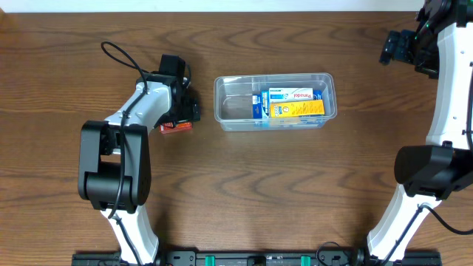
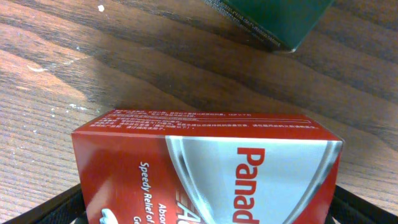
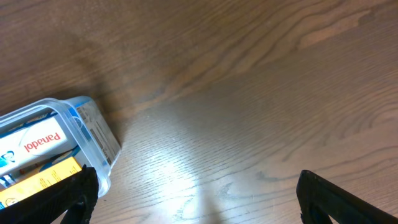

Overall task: Pack container
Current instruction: 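Close the left gripper on the red box and lift it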

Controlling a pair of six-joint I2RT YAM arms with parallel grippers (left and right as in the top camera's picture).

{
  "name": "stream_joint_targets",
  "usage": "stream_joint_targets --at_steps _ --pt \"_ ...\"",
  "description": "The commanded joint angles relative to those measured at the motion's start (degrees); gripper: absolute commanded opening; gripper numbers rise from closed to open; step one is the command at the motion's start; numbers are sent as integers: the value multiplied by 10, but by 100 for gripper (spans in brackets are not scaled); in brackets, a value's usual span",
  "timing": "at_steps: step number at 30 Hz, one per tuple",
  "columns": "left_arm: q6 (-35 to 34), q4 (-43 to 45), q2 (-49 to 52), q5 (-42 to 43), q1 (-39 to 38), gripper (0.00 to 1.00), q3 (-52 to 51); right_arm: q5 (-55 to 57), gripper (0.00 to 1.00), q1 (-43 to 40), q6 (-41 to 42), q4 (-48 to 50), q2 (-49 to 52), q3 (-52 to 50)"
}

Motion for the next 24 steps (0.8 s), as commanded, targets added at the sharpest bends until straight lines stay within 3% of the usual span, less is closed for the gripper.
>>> stream_joint_targets --at_steps 1,17,24 --pt "7 -3 23 -7 3 98 -3 4 99 -1 9 0 -4 7" --pt "-7 -2 23 -6 3 98 -3 4 99 -1 9 0 -4 7" --pt "-23 -5 23 39 3 98 -8 4 99 -1 9 0 -4 7"
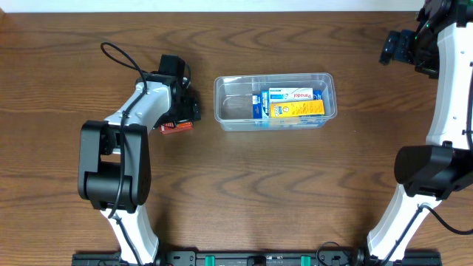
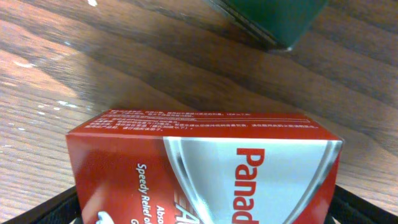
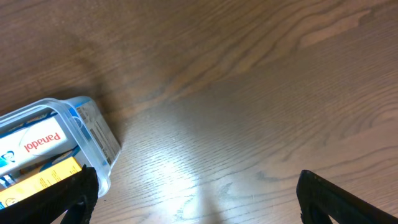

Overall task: Pack container
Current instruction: 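Close the left gripper on the red box and lift it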

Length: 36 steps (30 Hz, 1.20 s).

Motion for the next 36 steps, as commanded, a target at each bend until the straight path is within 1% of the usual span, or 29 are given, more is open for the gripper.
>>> stream_joint_targets --at_steps 1,6,10,12,15,22,27,36 --pt "-13 -6 22 29 2 98 -8 4 99 -1 9 0 -4 7" --pt "-16 -6 22 29 2 100 -10 4 99 -1 9 0 -4 7" --pt "-16 -6 22 29 2 90 -10 4 99 -1 9 0 -4 7" --pt "-16 -6 22 29 2 87 -10 4 99 -1 9 0 -4 7" --pt "-16 -6 22 29 2 86 -10 4 99 -1 9 0 -4 7" --pt "-16 -19 18 29 2 85 -8 4 99 -1 9 0 -4 7" --pt "-15 -58 7 27 2 85 16 4 99 -1 9 0 -4 7" --pt "-5 -168 -49 27 2 86 100 4 99 -1 9 0 -4 7"
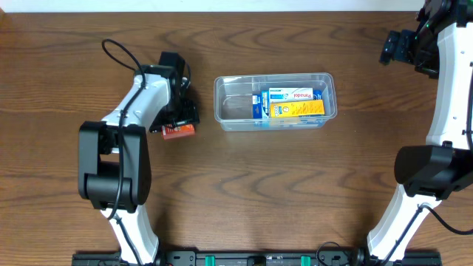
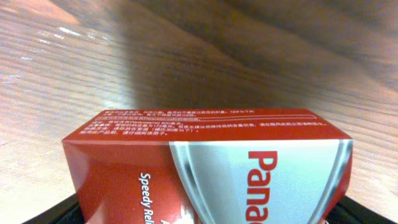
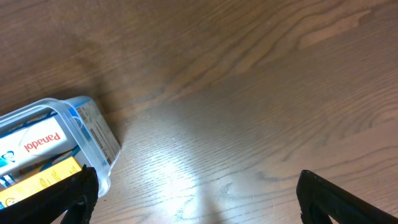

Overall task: Pack container
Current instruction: 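Close the left gripper on the red box and lift it, then carry the red box right and lower it into the container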

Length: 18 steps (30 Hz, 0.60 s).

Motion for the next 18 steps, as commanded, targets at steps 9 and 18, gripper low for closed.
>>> stream_joint_targets --at_steps 9,18 --pt "5 -65 -126 -4 -13 85 70 4 99 -1 9 0 -4 7" --pt "2 -30 -174 -4 -90 85 70 4 99 -1 9 0 -4 7"
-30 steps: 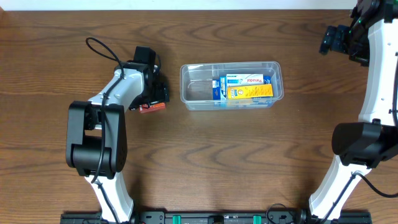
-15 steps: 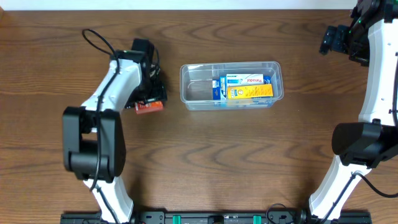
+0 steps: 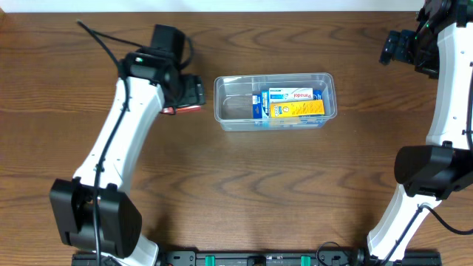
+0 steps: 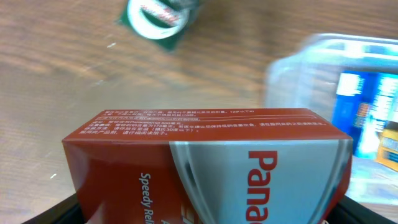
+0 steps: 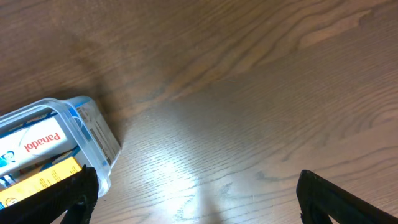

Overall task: Pack container
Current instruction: 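Carry the red box right and lower it into the container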

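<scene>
A red and silver Panadol box fills the lower half of the left wrist view, and my left gripper is shut on it. Overhead, that gripper hangs just left of the clear plastic container, the red box peeking out beneath it. Inside the container lie a blue Panadol box and a yellow box, both in its right part; the left part is bare. My right gripper stands open at the far right back, nothing between its fingers.
A dark green box with a round label lies on the table beyond the red box, left of the container wall. The container's corner shows at the left of the right wrist view; wood table elsewhere.
My left gripper has risen off the table and moved up and right with the red box, from low by the green box to beside the container's left end. The right arm has not moved.
My left gripper was shut on the red Panadol box down on the table beside a green box. It stayed there, then held the box slightly raised, and now carries it high next to the container. The right gripper stayed open and still throughout.
</scene>
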Controlling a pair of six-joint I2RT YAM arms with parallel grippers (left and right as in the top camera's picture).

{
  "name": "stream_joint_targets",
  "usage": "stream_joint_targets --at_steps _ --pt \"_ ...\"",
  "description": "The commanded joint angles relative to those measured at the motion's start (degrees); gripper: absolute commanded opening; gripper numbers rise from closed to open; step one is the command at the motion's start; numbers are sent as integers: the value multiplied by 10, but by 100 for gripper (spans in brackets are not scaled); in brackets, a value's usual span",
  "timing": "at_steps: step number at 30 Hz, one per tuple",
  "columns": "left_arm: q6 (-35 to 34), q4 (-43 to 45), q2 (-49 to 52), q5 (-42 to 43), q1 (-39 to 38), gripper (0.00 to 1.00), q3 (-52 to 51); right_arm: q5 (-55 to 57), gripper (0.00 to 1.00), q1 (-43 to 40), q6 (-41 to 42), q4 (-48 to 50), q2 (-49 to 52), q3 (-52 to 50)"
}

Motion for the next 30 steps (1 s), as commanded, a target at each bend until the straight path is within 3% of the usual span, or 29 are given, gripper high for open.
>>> stream_joint_targets --at_steps 1,12,30 --pt "0 16 -14 -4 -42 85 8 4 99 -1 9 0 -4 7" --pt "-19 105 -14 -5 -137 85 9 4 99 -1 9 0 -4 7" --pt "-25 161 54 -4 -185 85 9 4 99 -1 9 0 -4 7"
